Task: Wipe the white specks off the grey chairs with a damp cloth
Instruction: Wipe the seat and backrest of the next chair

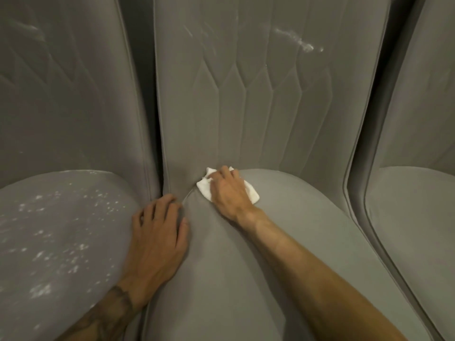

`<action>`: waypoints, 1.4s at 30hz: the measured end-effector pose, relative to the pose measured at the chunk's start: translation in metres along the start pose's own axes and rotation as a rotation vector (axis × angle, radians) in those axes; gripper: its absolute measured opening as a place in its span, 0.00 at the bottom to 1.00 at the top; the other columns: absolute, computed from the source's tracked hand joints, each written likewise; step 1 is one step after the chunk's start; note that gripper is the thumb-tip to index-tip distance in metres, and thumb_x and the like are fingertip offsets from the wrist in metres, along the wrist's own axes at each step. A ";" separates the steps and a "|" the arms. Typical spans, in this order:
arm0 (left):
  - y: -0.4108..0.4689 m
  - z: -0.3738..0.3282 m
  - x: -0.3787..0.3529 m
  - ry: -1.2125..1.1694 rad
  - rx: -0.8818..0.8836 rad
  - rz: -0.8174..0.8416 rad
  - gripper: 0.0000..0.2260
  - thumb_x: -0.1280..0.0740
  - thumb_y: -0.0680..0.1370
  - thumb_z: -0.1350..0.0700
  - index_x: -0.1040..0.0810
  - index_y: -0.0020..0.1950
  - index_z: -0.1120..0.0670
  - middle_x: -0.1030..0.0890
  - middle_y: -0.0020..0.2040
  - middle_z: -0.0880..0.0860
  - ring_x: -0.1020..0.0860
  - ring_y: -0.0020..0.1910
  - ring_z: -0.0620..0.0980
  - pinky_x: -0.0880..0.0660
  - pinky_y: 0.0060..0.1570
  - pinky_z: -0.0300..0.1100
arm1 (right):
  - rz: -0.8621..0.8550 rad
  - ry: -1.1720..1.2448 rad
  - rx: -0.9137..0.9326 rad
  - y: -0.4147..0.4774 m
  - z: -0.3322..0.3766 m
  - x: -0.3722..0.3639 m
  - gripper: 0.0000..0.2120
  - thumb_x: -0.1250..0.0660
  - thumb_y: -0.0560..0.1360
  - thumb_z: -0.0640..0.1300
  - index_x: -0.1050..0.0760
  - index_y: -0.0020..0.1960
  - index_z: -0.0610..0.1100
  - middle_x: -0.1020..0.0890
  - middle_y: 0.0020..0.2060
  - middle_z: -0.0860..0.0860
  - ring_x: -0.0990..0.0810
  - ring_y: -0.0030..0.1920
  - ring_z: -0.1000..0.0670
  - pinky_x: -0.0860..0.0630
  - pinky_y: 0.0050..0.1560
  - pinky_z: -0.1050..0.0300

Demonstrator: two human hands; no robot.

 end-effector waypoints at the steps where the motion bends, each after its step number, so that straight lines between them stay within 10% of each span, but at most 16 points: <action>1: 0.000 -0.001 0.000 0.002 0.000 0.001 0.17 0.44 0.81 0.47 0.22 0.62 0.54 0.25 0.68 0.55 0.25 0.62 0.58 0.32 0.61 0.57 | 0.017 -0.007 0.012 0.001 -0.008 0.003 0.15 0.46 0.82 0.42 0.26 0.65 0.43 0.26 0.60 0.44 0.29 0.58 0.40 0.38 0.61 0.50; 5: 0.002 -0.003 0.002 -0.004 0.013 0.030 0.17 0.43 0.81 0.48 0.22 0.62 0.54 0.25 0.68 0.55 0.25 0.62 0.58 0.31 0.62 0.58 | -0.023 0.007 -0.194 0.006 -0.029 0.011 0.15 0.46 0.81 0.42 0.26 0.63 0.41 0.27 0.61 0.44 0.30 0.60 0.39 0.36 0.62 0.48; 10: 0.000 -0.001 0.003 -0.006 0.023 0.047 0.17 0.42 0.81 0.49 0.21 0.64 0.55 0.24 0.69 0.55 0.25 0.64 0.58 0.31 0.63 0.58 | 0.006 0.101 0.108 -0.016 0.032 -0.006 0.16 0.45 0.82 0.42 0.27 0.66 0.43 0.26 0.59 0.44 0.29 0.57 0.38 0.37 0.63 0.48; 16: 0.001 -0.004 0.004 0.014 0.028 0.082 0.17 0.43 0.82 0.49 0.22 0.63 0.54 0.25 0.69 0.54 0.25 0.64 0.57 0.32 0.63 0.56 | 0.014 0.121 -0.126 -0.004 0.002 0.000 0.17 0.45 0.81 0.42 0.28 0.68 0.45 0.28 0.63 0.45 0.31 0.61 0.40 0.35 0.64 0.48; 22: 0.000 -0.004 0.004 -0.062 0.007 0.082 0.16 0.46 0.82 0.50 0.23 0.63 0.52 0.25 0.68 0.52 0.26 0.66 0.54 0.32 0.64 0.54 | 0.107 0.160 0.190 -0.029 0.047 -0.009 0.16 0.47 0.83 0.46 0.26 0.66 0.46 0.26 0.63 0.47 0.31 0.61 0.41 0.34 0.64 0.47; 28: 0.002 -0.003 0.004 -0.062 0.020 0.075 0.14 0.45 0.81 0.51 0.23 0.61 0.53 0.24 0.67 0.54 0.25 0.64 0.55 0.32 0.63 0.54 | 0.039 0.179 -0.036 -0.010 0.020 0.002 0.16 0.47 0.84 0.47 0.27 0.67 0.47 0.27 0.62 0.46 0.31 0.60 0.41 0.35 0.64 0.48; 42: -0.002 0.000 0.008 -0.174 0.021 0.037 0.09 0.43 0.79 0.56 0.26 0.56 0.54 0.24 0.66 0.56 0.25 0.64 0.56 0.31 0.65 0.54 | 0.049 0.288 0.138 -0.040 0.059 -0.007 0.15 0.46 0.84 0.49 0.25 0.64 0.48 0.27 0.60 0.46 0.32 0.56 0.42 0.35 0.62 0.49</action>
Point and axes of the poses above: each hand's wrist, its own y-axis towards the middle knuckle, its own x-axis out of the back of the hand, z = x × y, the point moved 8 cm from there along y, towards the middle knuckle
